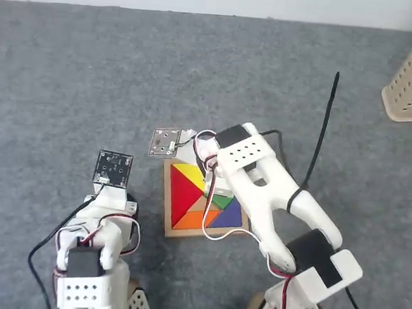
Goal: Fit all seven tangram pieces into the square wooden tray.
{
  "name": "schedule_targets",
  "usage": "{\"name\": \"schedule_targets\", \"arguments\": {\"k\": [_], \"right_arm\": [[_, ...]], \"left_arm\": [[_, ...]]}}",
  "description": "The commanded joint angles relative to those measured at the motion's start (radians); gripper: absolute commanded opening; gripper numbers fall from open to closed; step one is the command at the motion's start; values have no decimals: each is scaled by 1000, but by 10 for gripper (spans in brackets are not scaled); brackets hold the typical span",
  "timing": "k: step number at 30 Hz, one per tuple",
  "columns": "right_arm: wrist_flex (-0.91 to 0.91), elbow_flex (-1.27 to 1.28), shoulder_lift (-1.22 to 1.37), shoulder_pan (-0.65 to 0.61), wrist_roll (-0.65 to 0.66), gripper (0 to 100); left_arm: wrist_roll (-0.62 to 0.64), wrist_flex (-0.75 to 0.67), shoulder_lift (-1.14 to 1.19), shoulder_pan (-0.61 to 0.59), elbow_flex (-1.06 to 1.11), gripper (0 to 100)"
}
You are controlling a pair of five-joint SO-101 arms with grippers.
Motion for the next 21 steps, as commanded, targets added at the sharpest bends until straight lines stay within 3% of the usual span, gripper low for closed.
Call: {"name": "schedule_targets", "arguments": {"k": [1, 2, 5, 10, 14, 21], "right_arm": [[33, -60, -64, 58, -141, 46], [41, -57, -79, 65, -192, 2], [25, -5, -142, 65, -299, 2], [-199, 233, -268, 38, -419, 5], [-291, 359, -302, -1, -430, 5], [-314, 361, -234, -5, -428, 5]], "left_arm": [[8, 0, -23, 2, -8, 71], [8, 0, -23, 2, -8, 71], [8, 0, -23, 2, -8, 71], [8, 0, -23, 2, -8, 71], [8, 0, -23, 2, -8, 71], [8, 0, -23, 2, -8, 71]]}}
